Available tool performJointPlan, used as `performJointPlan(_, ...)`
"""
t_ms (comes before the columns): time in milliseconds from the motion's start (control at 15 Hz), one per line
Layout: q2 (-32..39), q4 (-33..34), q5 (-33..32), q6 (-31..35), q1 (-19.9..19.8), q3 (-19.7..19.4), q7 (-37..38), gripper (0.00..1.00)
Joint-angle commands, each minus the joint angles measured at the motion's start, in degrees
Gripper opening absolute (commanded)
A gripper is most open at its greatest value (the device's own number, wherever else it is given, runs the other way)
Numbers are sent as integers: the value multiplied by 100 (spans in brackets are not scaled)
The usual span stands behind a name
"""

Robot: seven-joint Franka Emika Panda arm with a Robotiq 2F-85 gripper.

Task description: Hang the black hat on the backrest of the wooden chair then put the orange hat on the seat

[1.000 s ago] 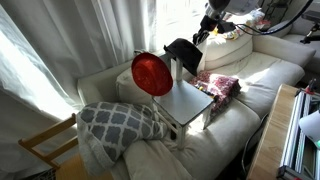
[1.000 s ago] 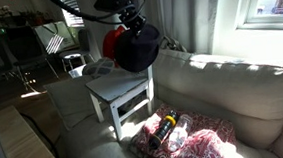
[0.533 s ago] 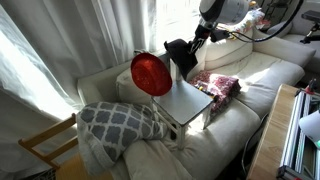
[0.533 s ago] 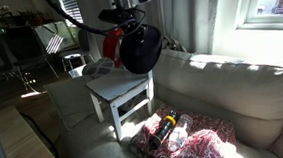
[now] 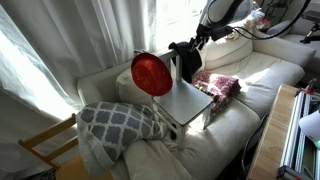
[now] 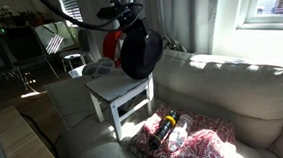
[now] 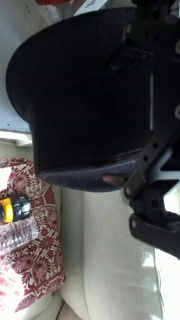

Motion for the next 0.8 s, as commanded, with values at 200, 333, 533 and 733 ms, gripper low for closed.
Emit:
performJointPlan(200, -1061, -653, -879, -877, 118, 211, 1066, 100)
performJointPlan(333, -1389, -765, -685, -1279, 178, 442, 1305, 100)
performJointPlan(533, -1677, -822, -404, -1709, 366, 859, 1795, 100)
performJointPlan(733, -1658, -667, 130, -1919, 630, 1274, 2146, 100)
